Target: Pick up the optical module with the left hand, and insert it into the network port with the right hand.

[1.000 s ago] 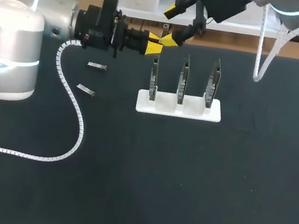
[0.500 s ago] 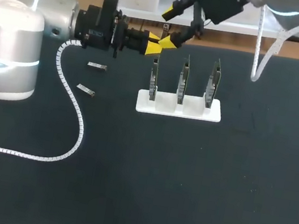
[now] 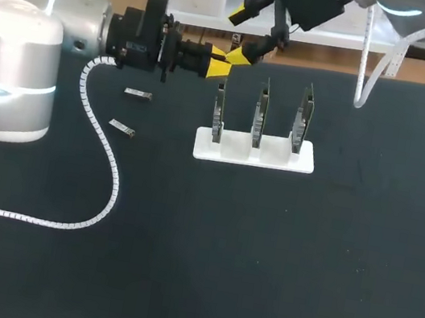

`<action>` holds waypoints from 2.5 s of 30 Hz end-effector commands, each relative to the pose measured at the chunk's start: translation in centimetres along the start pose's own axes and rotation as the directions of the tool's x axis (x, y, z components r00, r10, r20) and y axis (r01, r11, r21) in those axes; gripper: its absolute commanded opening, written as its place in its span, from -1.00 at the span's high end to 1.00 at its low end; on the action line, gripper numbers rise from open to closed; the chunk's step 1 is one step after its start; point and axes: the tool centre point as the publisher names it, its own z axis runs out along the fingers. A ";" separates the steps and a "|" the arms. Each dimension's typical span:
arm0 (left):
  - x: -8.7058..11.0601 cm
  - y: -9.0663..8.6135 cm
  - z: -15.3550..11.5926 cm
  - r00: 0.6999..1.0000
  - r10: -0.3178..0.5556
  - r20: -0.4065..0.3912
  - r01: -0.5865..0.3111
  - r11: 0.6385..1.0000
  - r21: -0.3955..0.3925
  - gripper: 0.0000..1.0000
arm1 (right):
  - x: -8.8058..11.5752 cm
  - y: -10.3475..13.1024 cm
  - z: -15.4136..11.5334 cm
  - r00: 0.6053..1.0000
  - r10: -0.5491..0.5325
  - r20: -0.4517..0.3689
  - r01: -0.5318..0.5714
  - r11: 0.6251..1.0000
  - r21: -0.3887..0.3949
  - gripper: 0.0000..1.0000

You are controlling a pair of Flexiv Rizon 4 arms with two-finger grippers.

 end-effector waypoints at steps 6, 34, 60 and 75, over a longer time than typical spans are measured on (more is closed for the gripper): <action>0.1 0.1 0.0 1.000 0.003 0.003 -0.003 1.000 0.002 1.00 | 0.3 -0.4 0.4 1.000 -0.002 0.011 0.002 1.000 -0.016 0.11; 0.1 0.1 0.0 1.000 0.003 0.003 -0.003 1.000 0.002 1.00 | 0.5 0.1 0.6 1.000 -0.007 0.015 0.007 1.000 -0.030 1.00; 0.1 0.4 -0.6 0.995 0.037 -0.092 -0.039 0.999 -0.018 -1.00 | 0.4 0.8 1.0 1.000 -0.012 0.018 0.012 0.999 -0.039 1.00; 0.1 0.5 -2.3 0.965 0.098 -0.244 -0.091 0.995 0.038 -1.00 | 0.5 1.2 1.2 1.000 -0.004 0.016 0.004 0.999 -0.043 1.00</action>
